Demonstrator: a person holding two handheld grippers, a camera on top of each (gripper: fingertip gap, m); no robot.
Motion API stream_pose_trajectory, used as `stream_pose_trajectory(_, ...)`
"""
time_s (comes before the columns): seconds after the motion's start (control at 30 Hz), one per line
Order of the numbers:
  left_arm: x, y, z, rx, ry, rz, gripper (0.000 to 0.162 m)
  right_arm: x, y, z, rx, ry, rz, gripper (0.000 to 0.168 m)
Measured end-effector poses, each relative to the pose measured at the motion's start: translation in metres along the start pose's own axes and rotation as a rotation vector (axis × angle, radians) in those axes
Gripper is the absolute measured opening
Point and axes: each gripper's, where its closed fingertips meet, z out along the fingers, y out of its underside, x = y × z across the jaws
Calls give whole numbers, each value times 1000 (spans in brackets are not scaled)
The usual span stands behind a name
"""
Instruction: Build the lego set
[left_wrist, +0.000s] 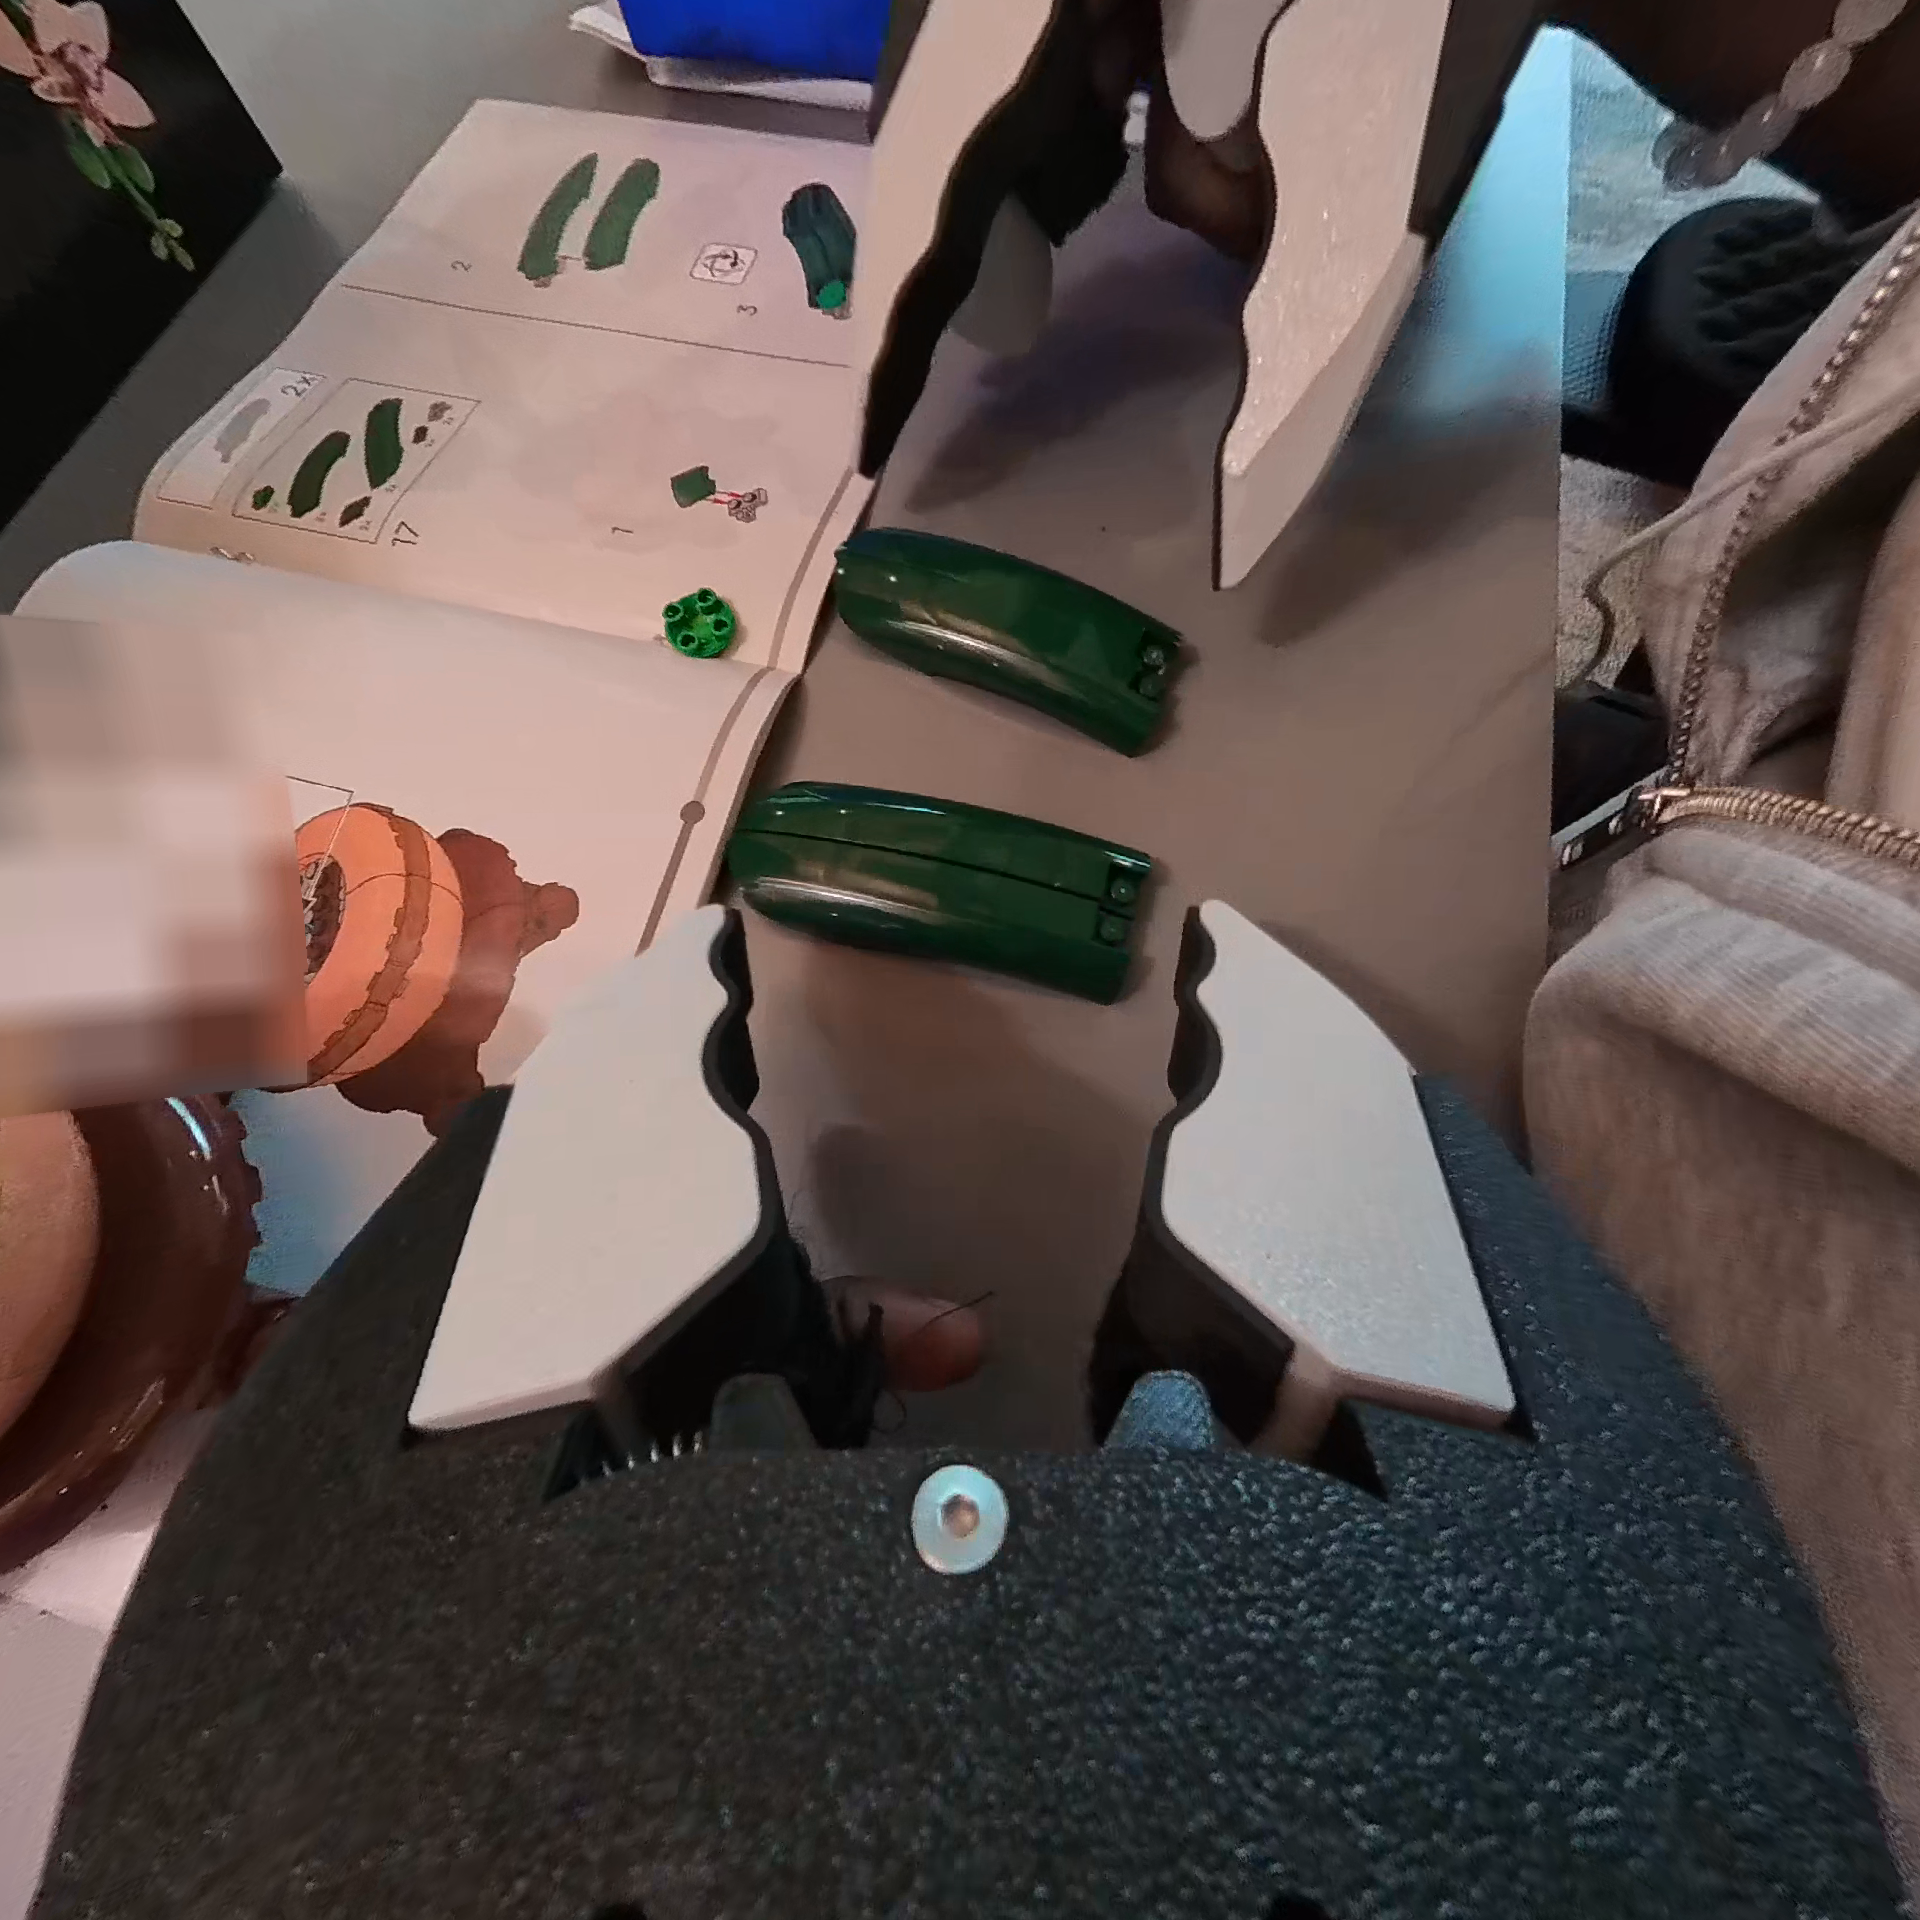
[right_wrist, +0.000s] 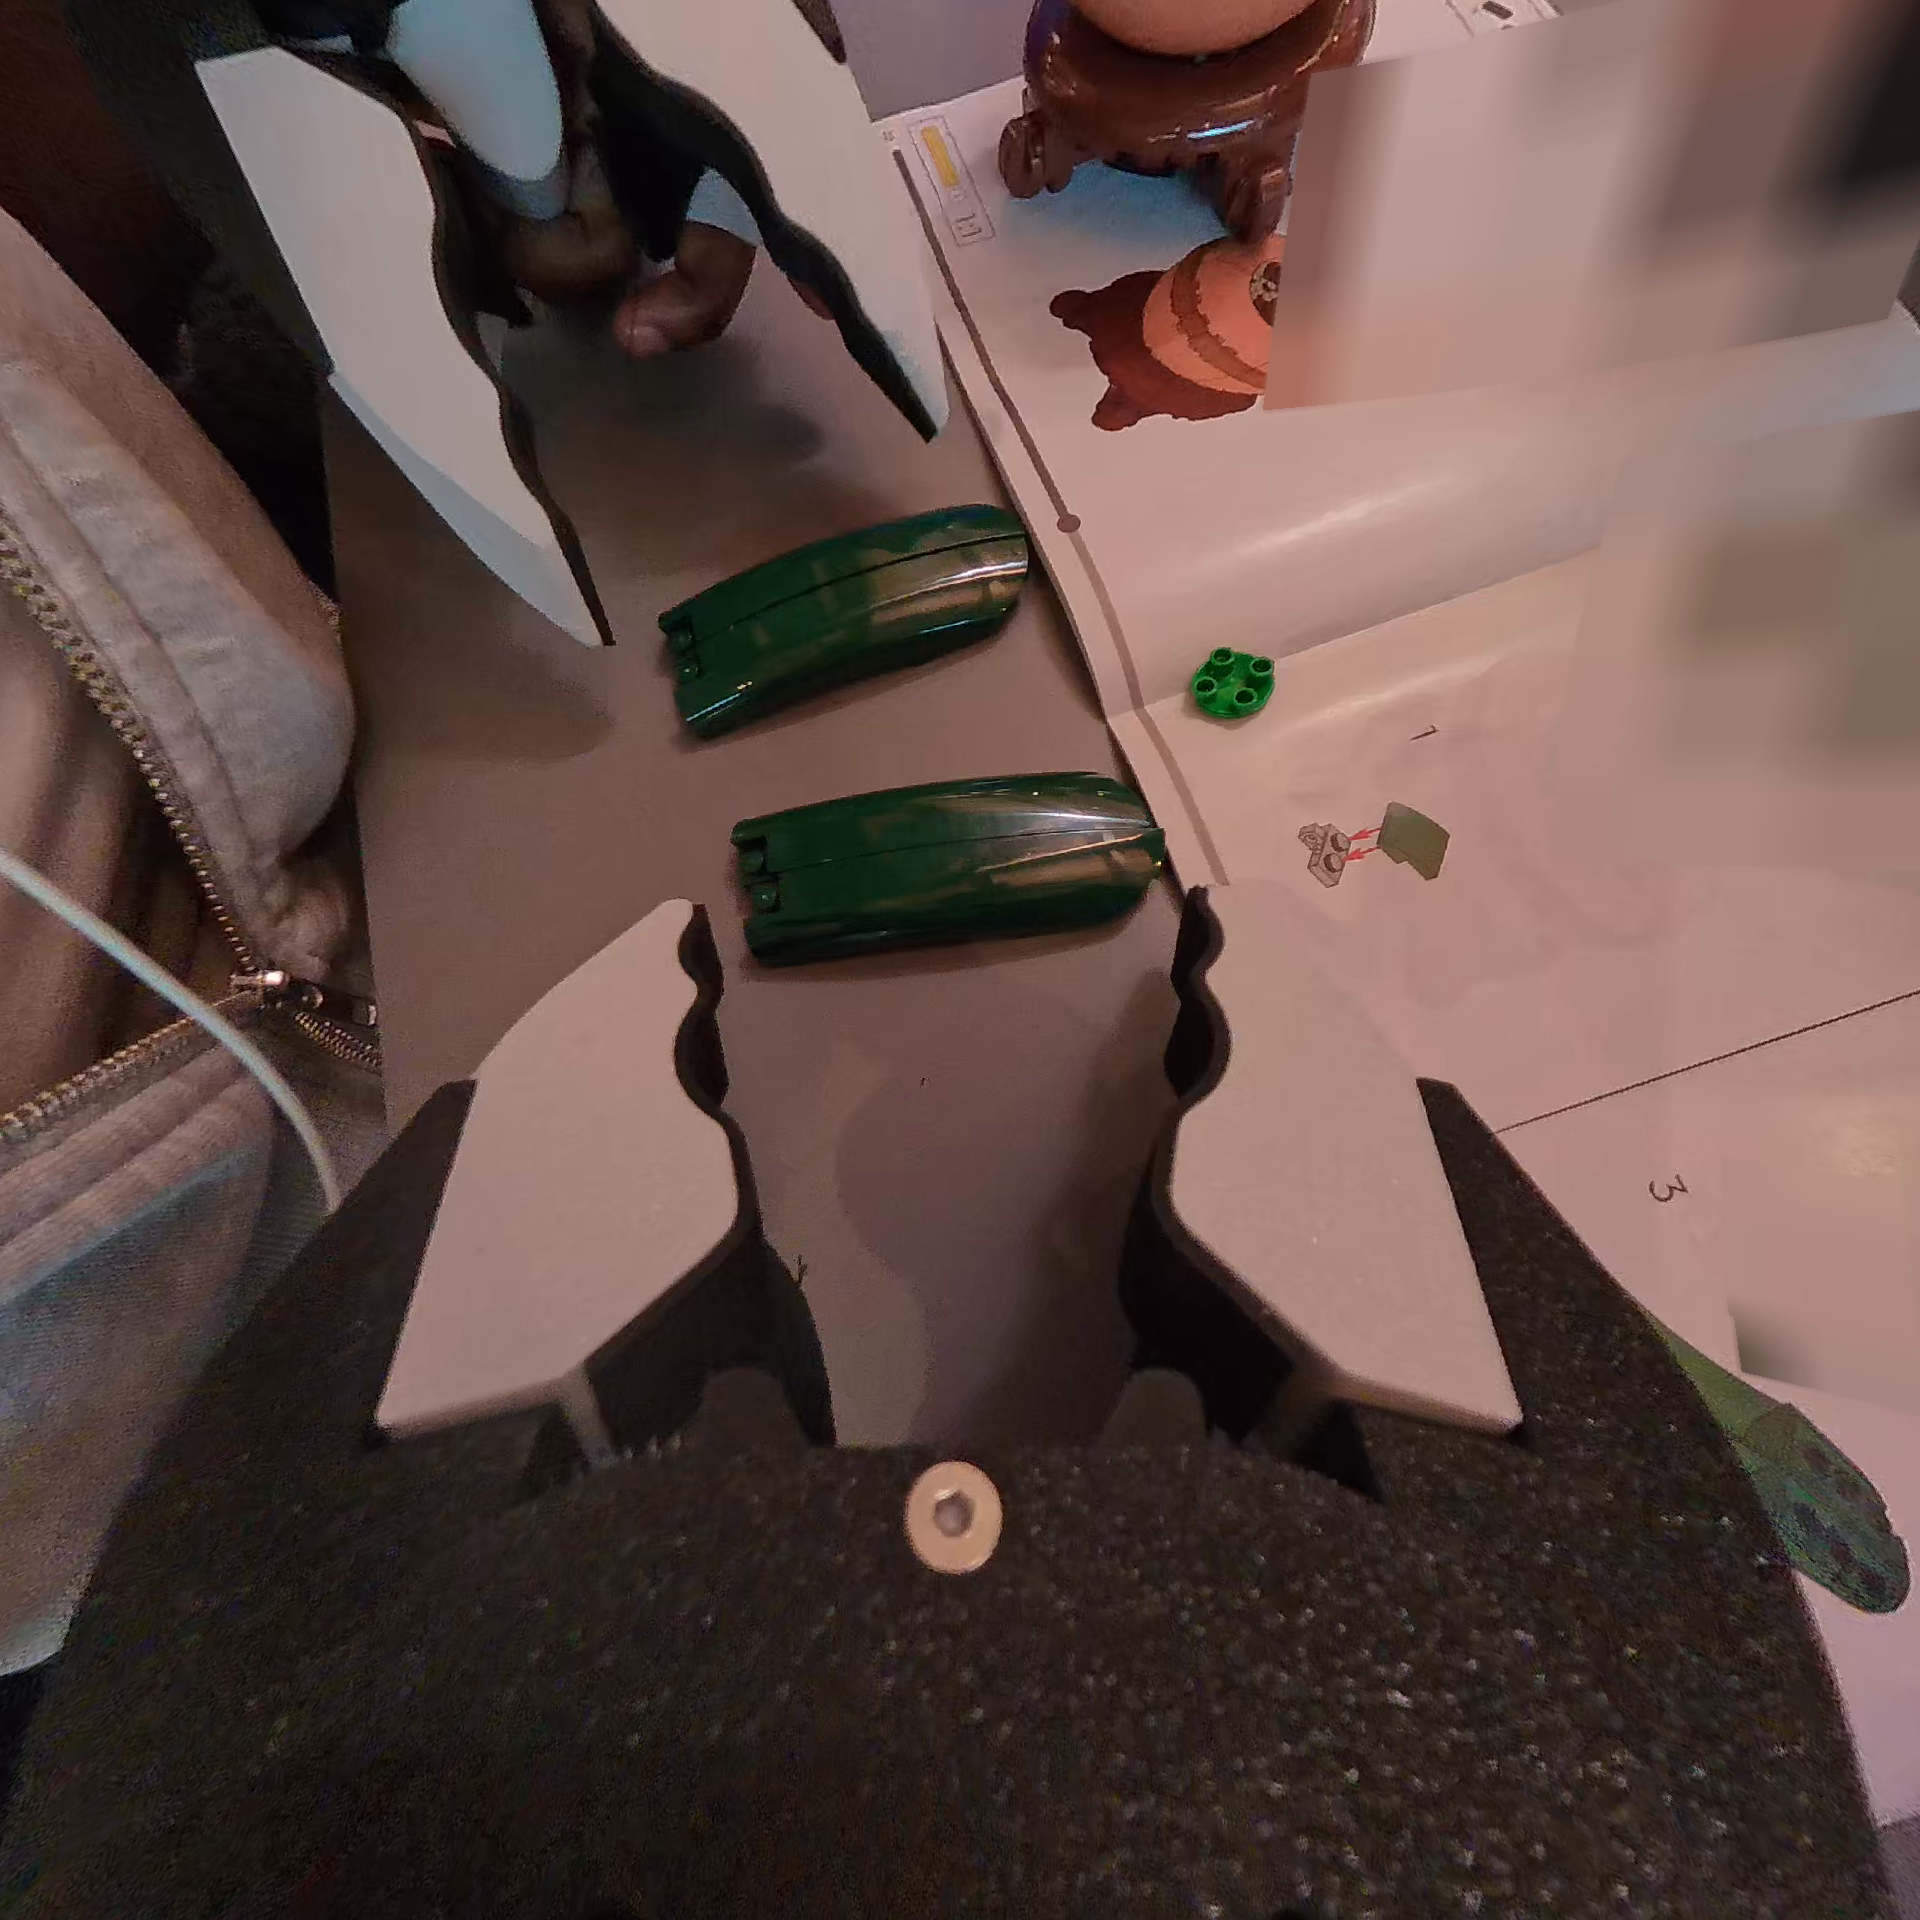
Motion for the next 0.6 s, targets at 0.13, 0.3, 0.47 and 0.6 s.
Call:
stream_pose_trajectory(0.13, 2, 1, 2, -15, 1, 13, 76, -1, 0, 6, -1, -19, -12, 82)
stream_pose_trajectory(0.3, 5, 1, 3, -21, 6, 18, 75, -3, 1, 10, -5, -33, -23, 81)
stream_pose_trajectory(0.47, 5, 2, 3, -30, 8, 22, 74, -1, -1, 9, 7, -26, -18, 81)
stream_pose_trajectory(0.6, 4, 2, 2, -29, 5, 32, 74, -2, -4, 6, 13, -16, -20, 80)
